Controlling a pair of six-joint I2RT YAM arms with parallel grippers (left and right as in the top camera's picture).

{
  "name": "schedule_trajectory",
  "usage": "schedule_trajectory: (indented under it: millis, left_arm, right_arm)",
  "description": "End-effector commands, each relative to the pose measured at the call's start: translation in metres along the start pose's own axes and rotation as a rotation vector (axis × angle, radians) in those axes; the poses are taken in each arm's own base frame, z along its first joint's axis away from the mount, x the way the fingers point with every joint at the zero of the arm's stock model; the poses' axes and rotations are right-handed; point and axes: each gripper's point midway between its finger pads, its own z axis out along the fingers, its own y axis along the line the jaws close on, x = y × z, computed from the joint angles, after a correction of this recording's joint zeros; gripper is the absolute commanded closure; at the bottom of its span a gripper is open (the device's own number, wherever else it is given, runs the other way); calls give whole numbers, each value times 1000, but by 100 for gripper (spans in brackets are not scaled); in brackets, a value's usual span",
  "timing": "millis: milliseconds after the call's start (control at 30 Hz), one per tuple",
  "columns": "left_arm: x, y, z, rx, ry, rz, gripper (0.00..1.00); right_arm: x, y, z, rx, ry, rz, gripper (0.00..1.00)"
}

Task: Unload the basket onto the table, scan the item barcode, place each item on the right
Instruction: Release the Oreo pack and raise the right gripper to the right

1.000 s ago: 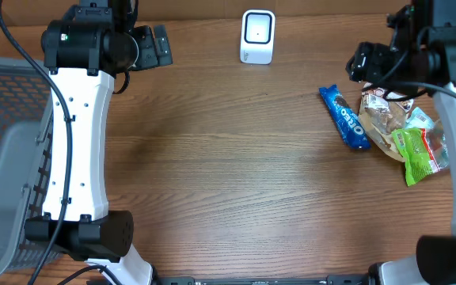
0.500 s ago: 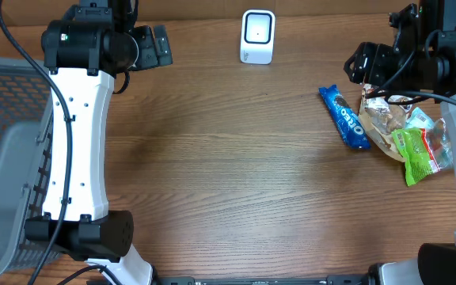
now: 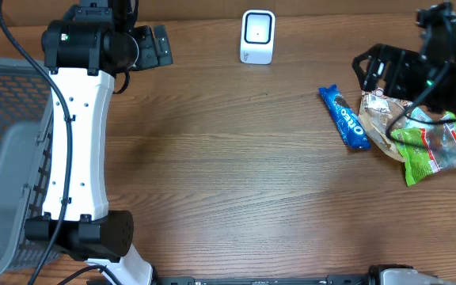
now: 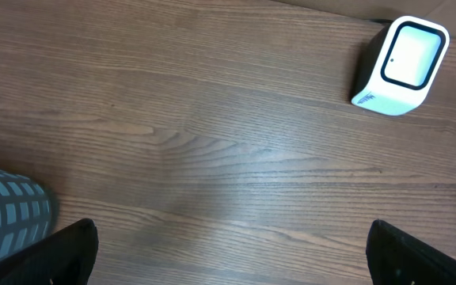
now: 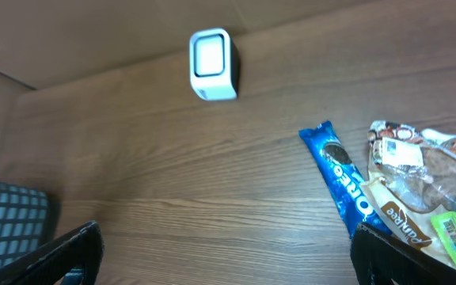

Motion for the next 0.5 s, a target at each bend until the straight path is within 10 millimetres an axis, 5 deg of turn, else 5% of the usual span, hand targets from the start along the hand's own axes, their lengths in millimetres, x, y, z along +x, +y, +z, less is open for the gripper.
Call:
schedule_trajectory:
  millis: [0, 467]
  left_arm:
    - [-8, 1, -20, 3, -58, 17, 1]
    - [-8, 1, -20, 3, -58, 17, 0]
  right_arm:
    - [-3, 0, -13, 15, -34, -12, 0]
    - [-15, -25, -33, 185, -136, -24, 0]
